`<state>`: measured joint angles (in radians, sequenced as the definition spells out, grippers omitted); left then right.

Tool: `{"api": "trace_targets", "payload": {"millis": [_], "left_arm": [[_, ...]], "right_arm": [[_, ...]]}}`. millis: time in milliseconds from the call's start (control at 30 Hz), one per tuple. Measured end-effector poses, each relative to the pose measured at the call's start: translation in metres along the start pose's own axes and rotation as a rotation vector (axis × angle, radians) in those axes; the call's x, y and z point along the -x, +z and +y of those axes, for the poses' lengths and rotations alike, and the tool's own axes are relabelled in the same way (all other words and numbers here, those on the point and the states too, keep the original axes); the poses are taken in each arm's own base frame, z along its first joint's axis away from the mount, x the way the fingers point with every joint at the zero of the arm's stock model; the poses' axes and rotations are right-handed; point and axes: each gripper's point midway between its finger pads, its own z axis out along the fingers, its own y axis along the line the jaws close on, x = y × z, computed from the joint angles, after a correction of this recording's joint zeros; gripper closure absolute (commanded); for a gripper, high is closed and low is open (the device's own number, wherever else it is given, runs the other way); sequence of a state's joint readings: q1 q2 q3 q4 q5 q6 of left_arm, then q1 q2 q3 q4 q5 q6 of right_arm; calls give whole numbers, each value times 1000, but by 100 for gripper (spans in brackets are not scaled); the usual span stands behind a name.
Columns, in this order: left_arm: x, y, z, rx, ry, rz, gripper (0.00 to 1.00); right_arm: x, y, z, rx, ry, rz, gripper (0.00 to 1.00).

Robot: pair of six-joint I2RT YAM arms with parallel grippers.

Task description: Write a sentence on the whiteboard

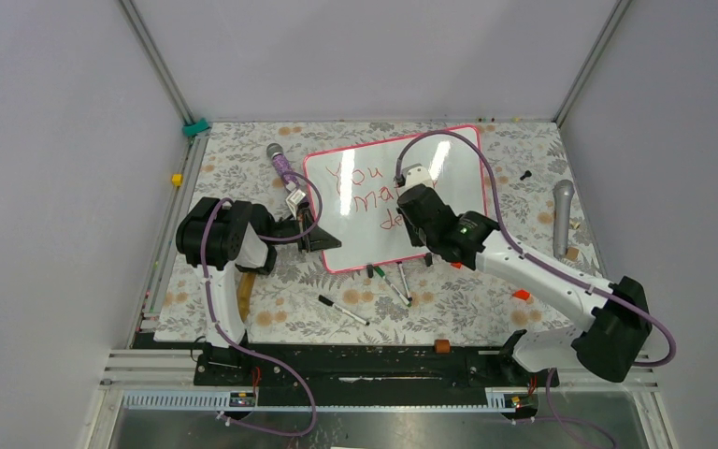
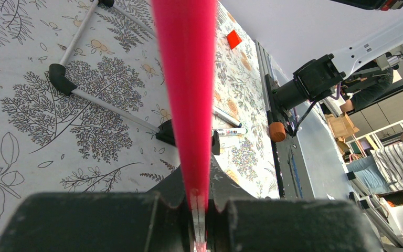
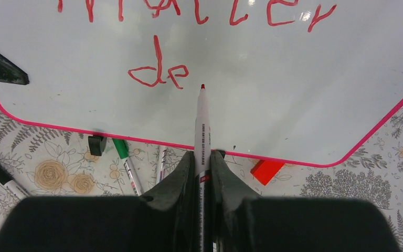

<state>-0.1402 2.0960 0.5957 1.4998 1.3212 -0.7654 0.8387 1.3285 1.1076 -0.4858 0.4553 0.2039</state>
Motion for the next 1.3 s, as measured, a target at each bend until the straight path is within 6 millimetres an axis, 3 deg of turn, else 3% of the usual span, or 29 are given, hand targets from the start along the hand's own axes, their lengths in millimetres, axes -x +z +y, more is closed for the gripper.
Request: {"api": "trace_targets", "payload": {"millis": [367,1300], "left_arm": [[0,0,0,0,0,0,100],[0,0,0,0,0,0,100]], "right_arm": [[-15,18,-2,-35,-32,65,100],[-15,31,-8,-91,-44,84,100]]}}
